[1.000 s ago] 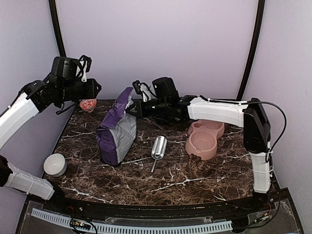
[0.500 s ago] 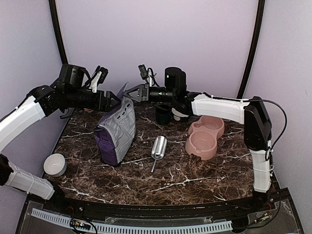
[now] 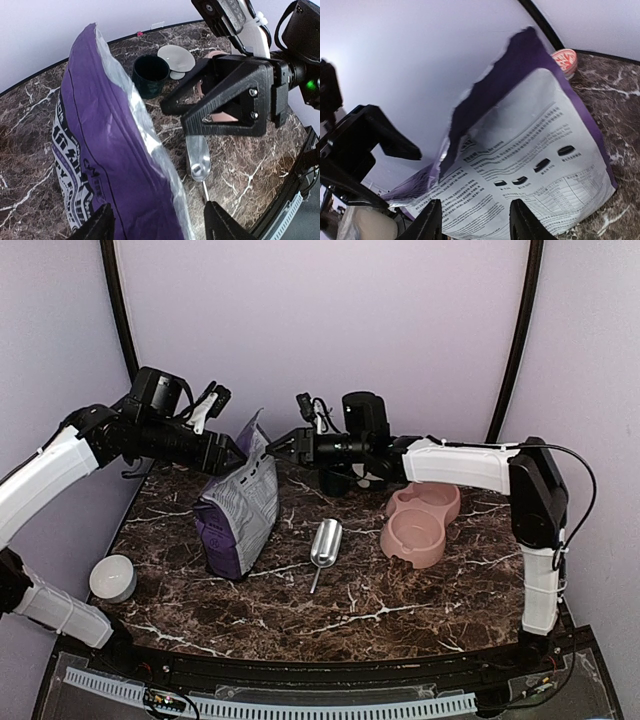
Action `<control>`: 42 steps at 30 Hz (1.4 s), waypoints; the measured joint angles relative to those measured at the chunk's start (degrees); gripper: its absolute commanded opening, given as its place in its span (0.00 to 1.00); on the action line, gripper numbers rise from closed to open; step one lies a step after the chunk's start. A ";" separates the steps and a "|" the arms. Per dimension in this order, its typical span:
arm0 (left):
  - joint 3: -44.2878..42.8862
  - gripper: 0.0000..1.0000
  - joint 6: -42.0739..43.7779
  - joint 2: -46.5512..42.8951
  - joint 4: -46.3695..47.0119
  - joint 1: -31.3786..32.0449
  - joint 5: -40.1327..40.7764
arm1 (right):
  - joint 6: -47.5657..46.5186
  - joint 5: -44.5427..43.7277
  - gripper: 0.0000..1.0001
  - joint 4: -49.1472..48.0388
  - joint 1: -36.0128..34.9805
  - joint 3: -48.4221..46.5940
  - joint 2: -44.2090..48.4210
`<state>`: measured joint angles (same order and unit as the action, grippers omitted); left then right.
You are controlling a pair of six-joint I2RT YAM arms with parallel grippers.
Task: Serve the pet food
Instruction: Open the pet food bag at the center of the board.
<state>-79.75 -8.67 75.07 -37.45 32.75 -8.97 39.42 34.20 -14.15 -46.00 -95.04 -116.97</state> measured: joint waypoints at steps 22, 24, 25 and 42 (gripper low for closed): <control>-5.29 0.00 1.42 5.25 -13.00 0.46 1.73 | 0.26 -0.94 0.68 2.62 -1.27 0.72 1.36; -5.29 0.00 1.03 4.92 -13.35 0.68 3.13 | 0.33 -0.57 0.68 2.51 -1.57 -0.42 1.36; -5.29 0.00 0.52 4.59 -13.25 0.81 3.63 | 0.33 -0.44 0.68 2.40 -1.68 -1.03 1.36; 0.37 0.05 -39.45 -3.45 1.27 5.73 15.58 | -8.28 -3.17 0.71 12.24 3.17 1.86 11.65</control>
<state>-79.37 -48.12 71.61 -36.18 38.48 6.61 31.14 31.03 -1.91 -42.83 -93.19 -105.32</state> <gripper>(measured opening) 0.010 0.709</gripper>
